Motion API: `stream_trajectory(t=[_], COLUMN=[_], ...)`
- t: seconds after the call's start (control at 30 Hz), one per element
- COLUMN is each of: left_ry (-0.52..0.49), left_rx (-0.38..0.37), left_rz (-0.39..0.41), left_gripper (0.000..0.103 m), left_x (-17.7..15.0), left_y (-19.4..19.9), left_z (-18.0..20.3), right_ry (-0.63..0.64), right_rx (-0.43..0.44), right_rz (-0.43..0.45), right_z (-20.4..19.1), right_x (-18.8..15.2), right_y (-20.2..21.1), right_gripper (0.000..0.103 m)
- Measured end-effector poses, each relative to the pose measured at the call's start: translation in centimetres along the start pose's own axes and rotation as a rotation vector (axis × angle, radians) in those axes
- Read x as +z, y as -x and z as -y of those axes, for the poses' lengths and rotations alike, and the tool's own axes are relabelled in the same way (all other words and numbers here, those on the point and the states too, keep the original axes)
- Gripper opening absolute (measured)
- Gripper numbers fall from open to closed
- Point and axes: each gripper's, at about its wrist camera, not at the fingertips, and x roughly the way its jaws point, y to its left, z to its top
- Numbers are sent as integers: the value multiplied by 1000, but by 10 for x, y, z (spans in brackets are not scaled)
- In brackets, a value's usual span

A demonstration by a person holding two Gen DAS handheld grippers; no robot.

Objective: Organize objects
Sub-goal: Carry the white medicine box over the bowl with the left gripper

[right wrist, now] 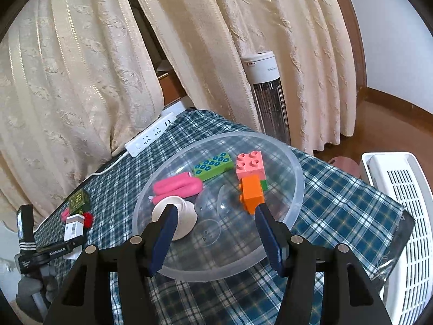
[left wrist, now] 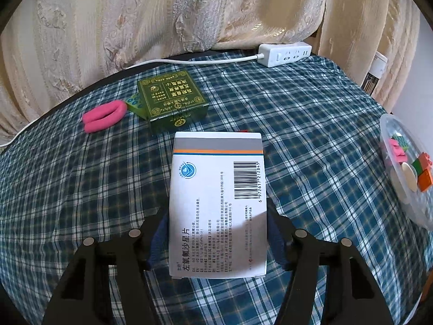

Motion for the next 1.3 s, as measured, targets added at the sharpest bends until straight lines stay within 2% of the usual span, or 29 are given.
stream_trajectory(t=[0.33, 0.97, 1.3], left_ry=[-79, -327, -432], left_rx=[-34, -161, -223], left_rz=[59, 114, 78], left_gripper=[64, 64, 64], left_x=[11, 49, 60], left_y=[23, 44, 29], left_z=[37, 188, 247], right_ry=[14, -114, -137], right_rx=[18, -1, -12], right_rz=[28, 64, 90], right_z=[4, 79, 100], right_x=[4, 2, 2], right_y=[13, 30, 34], right_gripper=[63, 63, 63])
